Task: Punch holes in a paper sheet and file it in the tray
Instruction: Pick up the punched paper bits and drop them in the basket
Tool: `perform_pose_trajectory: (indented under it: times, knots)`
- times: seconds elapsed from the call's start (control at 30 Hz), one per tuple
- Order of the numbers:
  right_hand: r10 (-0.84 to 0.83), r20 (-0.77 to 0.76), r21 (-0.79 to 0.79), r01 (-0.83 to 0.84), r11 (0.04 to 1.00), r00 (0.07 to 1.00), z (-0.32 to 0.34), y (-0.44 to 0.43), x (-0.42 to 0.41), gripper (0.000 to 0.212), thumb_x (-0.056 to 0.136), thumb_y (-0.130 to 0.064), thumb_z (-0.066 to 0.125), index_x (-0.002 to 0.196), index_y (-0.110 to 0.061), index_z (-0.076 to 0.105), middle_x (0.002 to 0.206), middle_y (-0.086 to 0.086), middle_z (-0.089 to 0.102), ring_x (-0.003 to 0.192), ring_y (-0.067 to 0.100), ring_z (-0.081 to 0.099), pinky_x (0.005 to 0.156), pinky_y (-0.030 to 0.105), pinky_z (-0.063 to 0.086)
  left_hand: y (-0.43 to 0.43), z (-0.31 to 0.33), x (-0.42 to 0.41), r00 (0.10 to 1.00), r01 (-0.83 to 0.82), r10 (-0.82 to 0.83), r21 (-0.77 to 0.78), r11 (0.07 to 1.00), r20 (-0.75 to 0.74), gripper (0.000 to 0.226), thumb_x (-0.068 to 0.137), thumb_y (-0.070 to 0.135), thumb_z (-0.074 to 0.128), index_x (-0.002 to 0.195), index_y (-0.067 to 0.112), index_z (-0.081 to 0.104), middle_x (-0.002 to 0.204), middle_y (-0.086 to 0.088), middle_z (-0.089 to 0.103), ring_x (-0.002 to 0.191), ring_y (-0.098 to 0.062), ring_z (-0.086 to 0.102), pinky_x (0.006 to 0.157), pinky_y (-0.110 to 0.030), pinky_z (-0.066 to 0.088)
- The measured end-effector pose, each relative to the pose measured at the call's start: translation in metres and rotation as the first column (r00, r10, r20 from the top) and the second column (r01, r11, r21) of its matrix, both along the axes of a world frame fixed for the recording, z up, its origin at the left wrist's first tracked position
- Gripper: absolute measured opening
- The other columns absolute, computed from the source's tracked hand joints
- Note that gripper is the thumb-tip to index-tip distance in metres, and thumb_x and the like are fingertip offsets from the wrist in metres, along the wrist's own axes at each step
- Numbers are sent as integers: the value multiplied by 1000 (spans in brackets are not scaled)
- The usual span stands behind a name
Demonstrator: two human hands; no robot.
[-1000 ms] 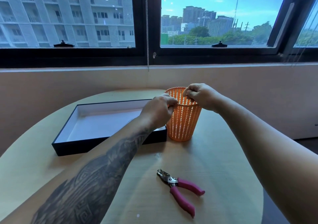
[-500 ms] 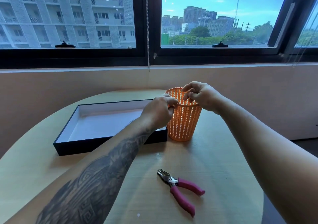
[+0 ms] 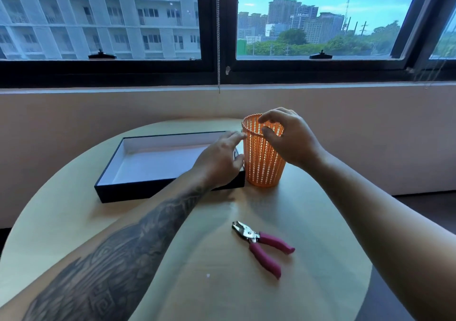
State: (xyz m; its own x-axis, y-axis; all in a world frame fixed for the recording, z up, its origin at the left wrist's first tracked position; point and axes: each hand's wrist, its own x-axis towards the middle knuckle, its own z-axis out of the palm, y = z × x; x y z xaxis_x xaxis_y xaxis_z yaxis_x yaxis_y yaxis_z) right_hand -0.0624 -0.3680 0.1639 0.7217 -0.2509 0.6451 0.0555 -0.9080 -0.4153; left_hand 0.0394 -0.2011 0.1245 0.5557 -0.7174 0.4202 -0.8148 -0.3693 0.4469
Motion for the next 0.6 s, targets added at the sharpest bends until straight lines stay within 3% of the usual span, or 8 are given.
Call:
perform_pose_trajectory:
  times: [0.07, 0.23, 0.33, 0.43, 0.6]
  knots:
    - [57, -19, -20, -58, 998, 998, -9, 19, -7, 19, 91, -18, 66, 108, -20, 74, 108, -9, 68, 107, 14, 60, 95, 31, 47, 19, -9, -3, 1000, -13, 13, 18, 1000, -16, 40, 94, 22, 58, 134, 23, 57, 142, 5, 55, 118, -18, 58, 93, -32, 46]
    - [211, -257, 51, -205, 978, 943, -55, 82, -36, 19, 91, -21, 65, 109, -22, 72, 102, -6, 68, 93, 14, 63, 84, 36, 54, 74, -51, -12, 986, -61, 72, 79, 995, -152, 23, 91, 24, 60, 111, 22, 71, 116, 5, 68, 104, -14, 63, 91, -29, 50]
    - [280, -461, 91, -269, 959, 842, -83, 118, -57, 20, 94, -24, 64, 112, -22, 72, 102, -6, 71, 89, 12, 65, 84, 33, 55, 102, -84, -22, 975, -88, 119, 170, 982, -187, 25, 87, 29, 57, 106, 22, 73, 115, 4, 66, 107, -19, 62, 93, -37, 51]
    - [289, -604, 74, -309, 948, 742, -104, 140, -71, 18, 93, -31, 64, 109, -26, 73, 102, -8, 69, 91, 12, 63, 86, 35, 54, 118, -112, -40, 982, -135, 153, 156, 978, -107, 32, 85, 30, 54, 108, 17, 72, 120, -4, 66, 113, -26, 57, 100, -42, 46]
    - [261, -611, -10, -337, 942, 748, -113, 154, -87, 14, 91, -34, 68, 100, -26, 75, 100, -9, 66, 88, 9, 62, 80, 30, 52, 121, -120, -49, 985, -168, 171, 89, 982, -32, 27, 90, 25, 55, 111, 17, 71, 124, -3, 66, 116, -25, 56, 103, -39, 42]
